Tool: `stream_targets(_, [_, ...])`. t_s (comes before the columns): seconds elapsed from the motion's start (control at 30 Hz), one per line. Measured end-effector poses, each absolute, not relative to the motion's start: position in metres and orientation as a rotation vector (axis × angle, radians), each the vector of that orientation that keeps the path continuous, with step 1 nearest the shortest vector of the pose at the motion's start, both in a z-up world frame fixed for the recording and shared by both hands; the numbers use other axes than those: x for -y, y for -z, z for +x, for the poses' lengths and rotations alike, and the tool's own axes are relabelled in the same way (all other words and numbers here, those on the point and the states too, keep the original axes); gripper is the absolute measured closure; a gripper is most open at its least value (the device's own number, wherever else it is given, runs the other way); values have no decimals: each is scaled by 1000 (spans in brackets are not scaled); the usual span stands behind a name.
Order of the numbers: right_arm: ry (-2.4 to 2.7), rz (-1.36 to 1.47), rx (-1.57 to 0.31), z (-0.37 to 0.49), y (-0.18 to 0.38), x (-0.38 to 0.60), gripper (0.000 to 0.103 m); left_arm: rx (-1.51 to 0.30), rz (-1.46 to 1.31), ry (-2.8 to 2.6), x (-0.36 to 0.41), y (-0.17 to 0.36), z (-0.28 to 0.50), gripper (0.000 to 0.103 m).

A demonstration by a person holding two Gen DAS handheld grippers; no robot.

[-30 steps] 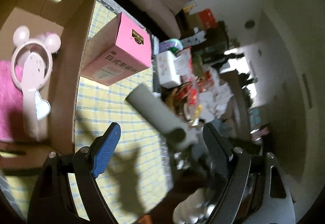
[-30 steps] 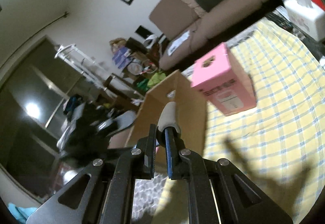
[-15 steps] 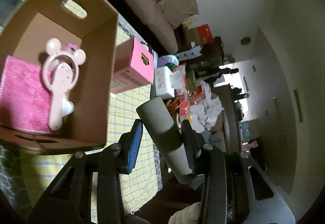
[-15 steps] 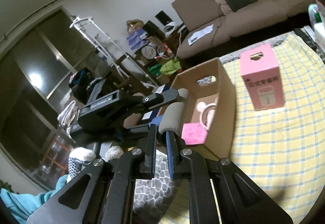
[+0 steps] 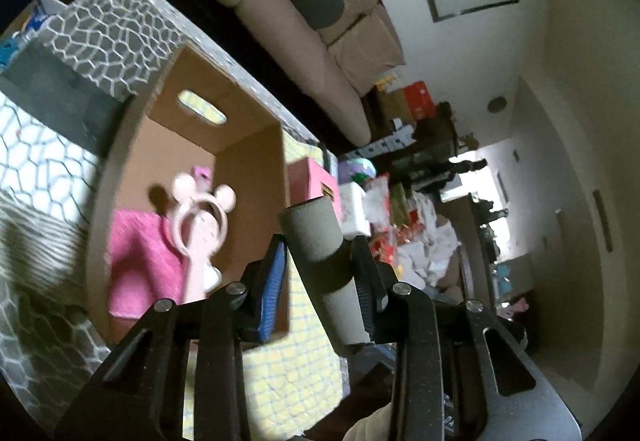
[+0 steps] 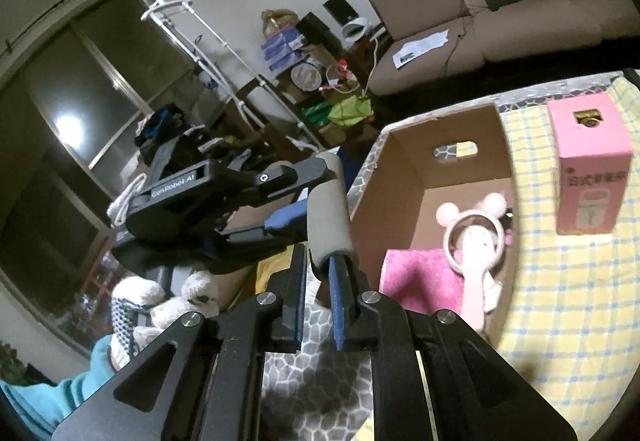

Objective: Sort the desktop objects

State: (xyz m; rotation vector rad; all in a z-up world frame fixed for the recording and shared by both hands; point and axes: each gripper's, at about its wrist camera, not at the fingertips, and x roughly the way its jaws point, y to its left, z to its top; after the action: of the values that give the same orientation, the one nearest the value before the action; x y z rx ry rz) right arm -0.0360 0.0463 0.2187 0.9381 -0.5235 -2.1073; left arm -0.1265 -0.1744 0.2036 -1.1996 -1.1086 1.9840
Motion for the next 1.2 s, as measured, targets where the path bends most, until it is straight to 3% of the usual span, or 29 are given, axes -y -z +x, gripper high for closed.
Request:
stream_targets(0.07, [2091, 949, 522, -47, -213, -35, 88, 1128, -1202, -2014, 187, -200, -139, 73])
stream_targets(0.13, [2071, 959, 522, -52, -205, -28, 72, 1159, -1189, -2019, 197, -196, -148, 73])
stream_targets(0.27, [2061, 985, 504, -60, -190, -22, 71, 1106, -1236, -2064, 204, -183, -171, 73])
stream_targets(0.53, [2144, 1096, 398, -81, -160, -26, 71, 591, -1485, -2214, 153, -170, -203, 73])
stream_targets(0.7, [2178, 1109, 347, -85, -157, -33, 70, 358, -1513, -2312, 129, -175, -221, 73])
stream_targets(0.9, [2196, 1099, 339, -86, -156, -42, 69, -43, -1557, -2412, 97, -171, -235, 73])
stream_targets(1.0, [2203, 1100, 340, -87, -155, -46, 68, -42, -1576, -2438, 97, -165, -240, 70])
stream_targets(1.13, [2220, 1092, 361, -85, -157, -55, 60, 64, -1575, -2414, 103, -161, -238, 47])
stream_targets(1.2, [2230, 1086, 370, -84, -158, -60, 59, 80, -1567, -2423, 104, -164, -235, 46])
